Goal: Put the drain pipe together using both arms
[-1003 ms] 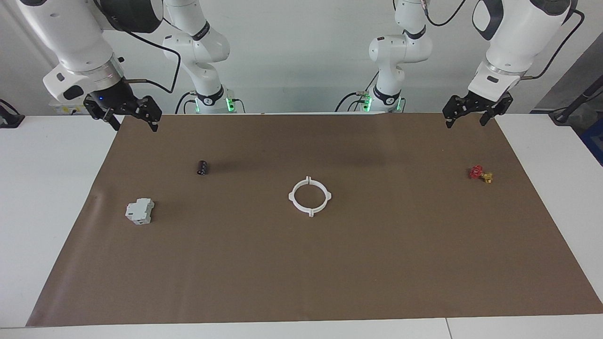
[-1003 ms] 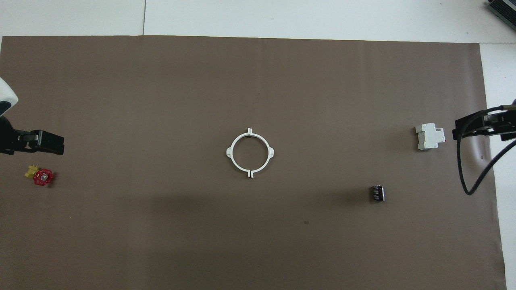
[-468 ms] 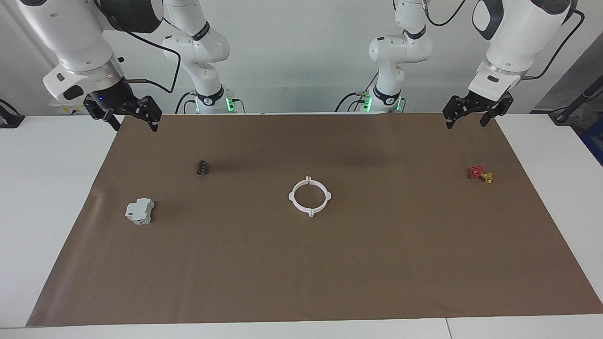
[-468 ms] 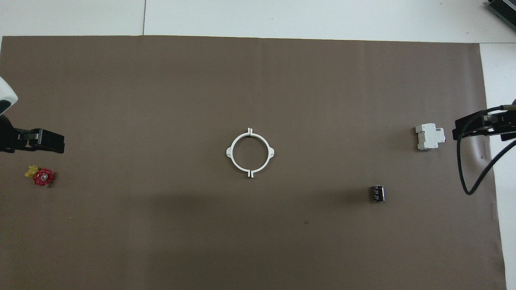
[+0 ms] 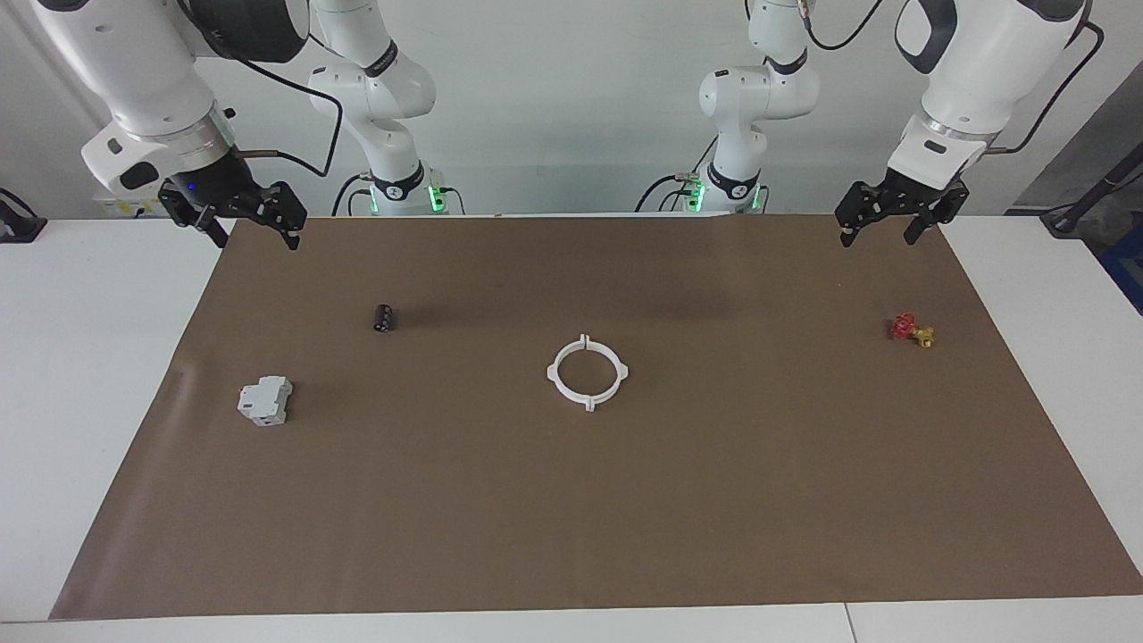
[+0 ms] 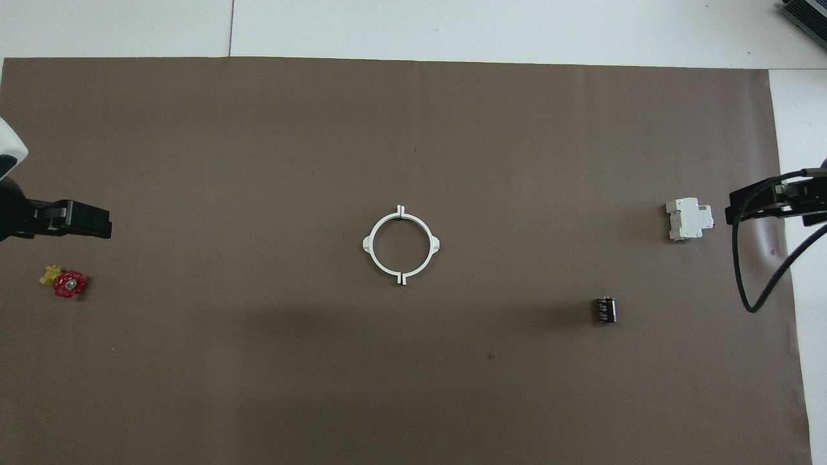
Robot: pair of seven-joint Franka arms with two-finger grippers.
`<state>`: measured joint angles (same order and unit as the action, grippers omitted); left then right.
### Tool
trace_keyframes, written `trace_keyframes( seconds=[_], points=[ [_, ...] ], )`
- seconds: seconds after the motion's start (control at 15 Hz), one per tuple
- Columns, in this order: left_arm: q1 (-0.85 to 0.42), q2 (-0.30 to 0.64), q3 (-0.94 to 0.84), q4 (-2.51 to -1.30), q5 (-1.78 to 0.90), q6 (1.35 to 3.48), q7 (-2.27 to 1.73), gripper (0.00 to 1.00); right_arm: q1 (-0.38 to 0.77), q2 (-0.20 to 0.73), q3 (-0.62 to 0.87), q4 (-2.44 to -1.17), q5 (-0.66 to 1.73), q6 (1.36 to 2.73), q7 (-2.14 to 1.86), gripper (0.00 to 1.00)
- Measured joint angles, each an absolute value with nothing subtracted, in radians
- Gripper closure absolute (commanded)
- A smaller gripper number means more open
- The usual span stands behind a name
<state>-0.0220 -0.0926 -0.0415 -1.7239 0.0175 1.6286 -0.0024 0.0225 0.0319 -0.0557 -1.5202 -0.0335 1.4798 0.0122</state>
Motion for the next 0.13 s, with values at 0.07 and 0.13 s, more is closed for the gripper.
trace_keyframes(
  seconds=[0.07,0.13],
  points=[
    [-0.022,-0.093,-0.042,-1.724,0.017,1.629,-0.002,0.00,0.022,0.032,-0.056,-1.520,-0.034,1.480,0.012,0.00],
    [-0.022,-0.093,-0.042,-1.724,0.017,1.630,-0.002,0.00,0.022,0.032,-0.056,-1.520,-0.034,1.480,0.012,0.00]
  ],
)
